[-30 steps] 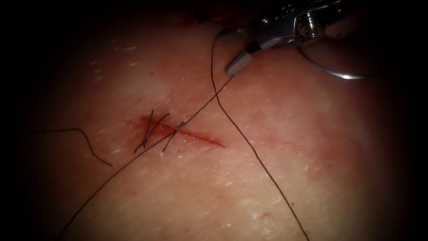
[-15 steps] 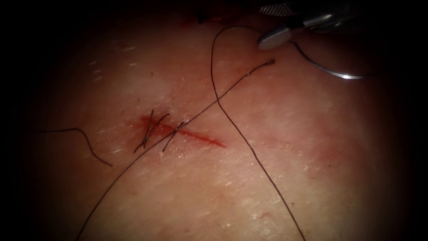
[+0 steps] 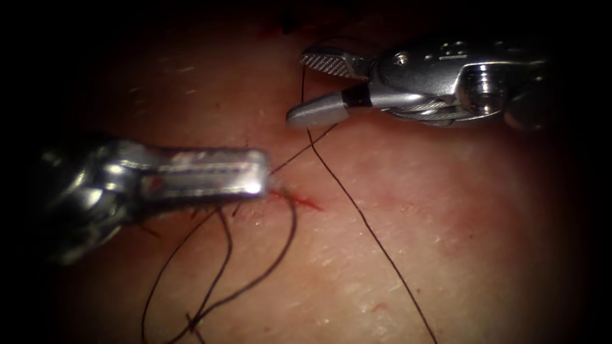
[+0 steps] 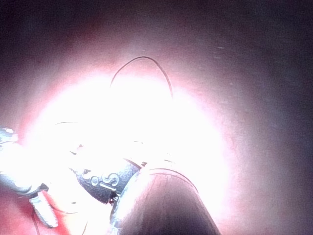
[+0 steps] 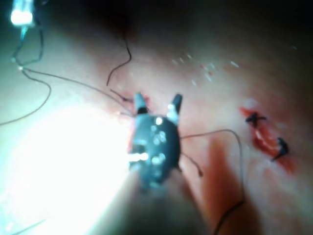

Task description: Wound Closure

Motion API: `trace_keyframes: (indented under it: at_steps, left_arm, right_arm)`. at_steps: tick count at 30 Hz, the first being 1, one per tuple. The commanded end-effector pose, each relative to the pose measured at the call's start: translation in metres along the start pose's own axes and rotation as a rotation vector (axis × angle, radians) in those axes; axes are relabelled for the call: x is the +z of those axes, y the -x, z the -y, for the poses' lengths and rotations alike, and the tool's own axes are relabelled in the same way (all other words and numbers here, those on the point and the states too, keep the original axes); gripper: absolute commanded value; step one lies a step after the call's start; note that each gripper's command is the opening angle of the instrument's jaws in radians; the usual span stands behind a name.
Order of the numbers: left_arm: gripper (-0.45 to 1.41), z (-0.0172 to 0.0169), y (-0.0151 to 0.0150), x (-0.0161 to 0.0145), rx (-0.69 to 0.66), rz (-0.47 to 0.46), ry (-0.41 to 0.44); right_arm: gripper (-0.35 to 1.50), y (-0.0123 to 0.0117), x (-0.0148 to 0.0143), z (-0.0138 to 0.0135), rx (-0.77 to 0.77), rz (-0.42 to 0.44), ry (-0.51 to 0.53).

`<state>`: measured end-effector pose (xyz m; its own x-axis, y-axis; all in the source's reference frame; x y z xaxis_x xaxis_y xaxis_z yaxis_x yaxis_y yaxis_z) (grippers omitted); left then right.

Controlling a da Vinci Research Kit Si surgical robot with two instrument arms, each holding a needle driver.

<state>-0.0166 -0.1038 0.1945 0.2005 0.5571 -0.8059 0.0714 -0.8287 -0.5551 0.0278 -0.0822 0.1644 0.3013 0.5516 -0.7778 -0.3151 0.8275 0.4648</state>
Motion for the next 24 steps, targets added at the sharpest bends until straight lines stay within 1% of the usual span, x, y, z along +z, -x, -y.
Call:
trace_keyframes:
  at_steps: [1,2,3,4,5,6,8,11,12,13,14,16,18,20,22,24]
  left_arm:
    - [-0.45,-0.0005,-0.0002,0.0012,-0.006,-0.003,-0.007]
    - [-0.45,-0.0005,-0.0002,0.0012,-0.006,-0.003,-0.007]
    - [-0.45,0.0004,-0.0014,0.0015,0.001,-0.005,-0.016]
    - [-0.45,0.0007,-0.0018,0.0016,-0.003,-0.006,-0.019]
    - [-0.45,0.0012,-0.0023,0.0018,0.003,-0.008,-0.019]
    - [-0.45,0.0019,-0.0031,0.0020,0.007,-0.010,-0.020]
    - [-0.45,0.0028,-0.0037,0.0022,0.013,-0.018,-0.024]
    - [-0.45,0.0041,-0.0042,0.0025,0.018,-0.021,-0.028]
    - [-0.45,0.0050,-0.0044,0.0027,0.022,-0.025,-0.034]
    - [-0.45,0.0050,-0.0044,0.0027,0.022,-0.025,-0.034]
    - [-0.45,0.0061,-0.0045,0.0029,0.036,-0.025,-0.039]
    - [-0.45,0.0071,-0.0046,0.0029,0.058,-0.024,-0.043]
    - [-0.45,0.0087,-0.0044,0.0027,0.081,-0.022,-0.047]
    - [-0.45,0.0098,-0.0040,0.0024,0.095,-0.020,-0.048]
    - [-0.45,0.0109,-0.0035,0.0019,0.122,-0.017,-0.048]
    - [-0.45,0.0123,-0.0024,0.0009,0.160,-0.012,-0.043]
  right_arm:
    - [1.35,0.0012,0.0022,0.0029,0.007,-0.033,0.000]
    - [1.35,0.0012,0.0022,0.0029,0.007,-0.033,0.000]
    - [1.28,0.0017,0.0033,0.0040,0.005,-0.066,-0.002]
    - [1.25,0.0020,0.0039,0.0044,0.004,-0.081,0.000]
    - [1.21,0.0022,0.0047,0.0050,0.002,-0.094,-0.003]
    - [1.13,0.0025,0.0060,0.0060,-0.002,-0.110,-0.020]
    - [1.06,0.0028,0.0077,0.0074,-0.009,-0.123,-0.028]
    - [1.03,0.0030,0.0102,0.0093,-0.020,-0.124,-0.036]
    - [1.01,0.0030,0.0116,0.0105,-0.025,-0.127,-0.039]
    - [1.01,0.0030,0.0116,0.0105,-0.025,-0.127,-0.039]
    - [1.01,0.0031,0.0130,0.0115,-0.038,-0.143,-0.073]
    - [1.01,0.0033,0.0135,0.0122,-0.020,-0.160,-0.093]
    - [0.99,0.0034,0.0136,0.0135,0.002,-0.188,-0.144]
    - [0.98,0.0033,0.0134,0.0144,0.003,-0.193,-0.170]
    - [0.96,0.0034,0.0132,0.0155,0.000,-0.192,-0.204]
    - [0.91,0.0036,0.0127,0.0167,0.002,-0.213,-0.249]
